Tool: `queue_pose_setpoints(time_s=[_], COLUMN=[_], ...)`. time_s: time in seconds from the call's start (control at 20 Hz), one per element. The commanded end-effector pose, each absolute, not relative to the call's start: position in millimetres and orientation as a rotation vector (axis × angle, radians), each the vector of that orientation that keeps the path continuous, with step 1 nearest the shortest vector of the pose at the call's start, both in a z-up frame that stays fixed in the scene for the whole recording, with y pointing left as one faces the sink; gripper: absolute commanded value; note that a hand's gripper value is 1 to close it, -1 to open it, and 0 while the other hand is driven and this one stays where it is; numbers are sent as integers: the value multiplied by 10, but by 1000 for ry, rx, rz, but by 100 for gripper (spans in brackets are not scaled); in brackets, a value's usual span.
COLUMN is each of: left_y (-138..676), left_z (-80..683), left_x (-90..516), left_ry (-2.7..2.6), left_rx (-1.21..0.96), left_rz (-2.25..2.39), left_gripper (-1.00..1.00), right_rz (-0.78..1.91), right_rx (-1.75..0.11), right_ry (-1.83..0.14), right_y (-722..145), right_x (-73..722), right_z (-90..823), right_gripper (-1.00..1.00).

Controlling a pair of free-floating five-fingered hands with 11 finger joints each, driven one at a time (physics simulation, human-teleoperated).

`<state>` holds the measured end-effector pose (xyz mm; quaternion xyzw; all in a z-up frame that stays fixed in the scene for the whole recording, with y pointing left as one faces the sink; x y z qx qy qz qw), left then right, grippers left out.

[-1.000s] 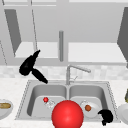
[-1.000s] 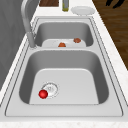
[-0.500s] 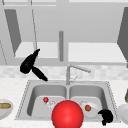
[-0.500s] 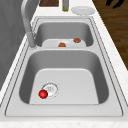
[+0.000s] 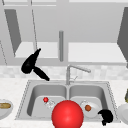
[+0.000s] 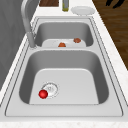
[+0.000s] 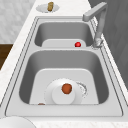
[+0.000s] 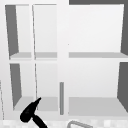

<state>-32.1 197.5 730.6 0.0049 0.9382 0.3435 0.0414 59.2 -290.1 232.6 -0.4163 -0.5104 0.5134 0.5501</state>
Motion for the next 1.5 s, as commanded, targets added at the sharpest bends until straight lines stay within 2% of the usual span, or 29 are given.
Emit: queue_pose_setpoints(time_s=[0.0,1.45], left_y=[1951,1732], left_z=[7319,7339], left_x=[-322,-311], left_ry=[2956,3037], left_rx=[-69,-113], left_rz=[881,745], left_gripper=[-100,-100], right_rz=[1215,1215], right_rx=[-985,-985], right_ry=[-1208,-1208], right_y=[-2901,-2901], right_x=[592,592], right_z=[2326,2326], right_gripper=[0,0])
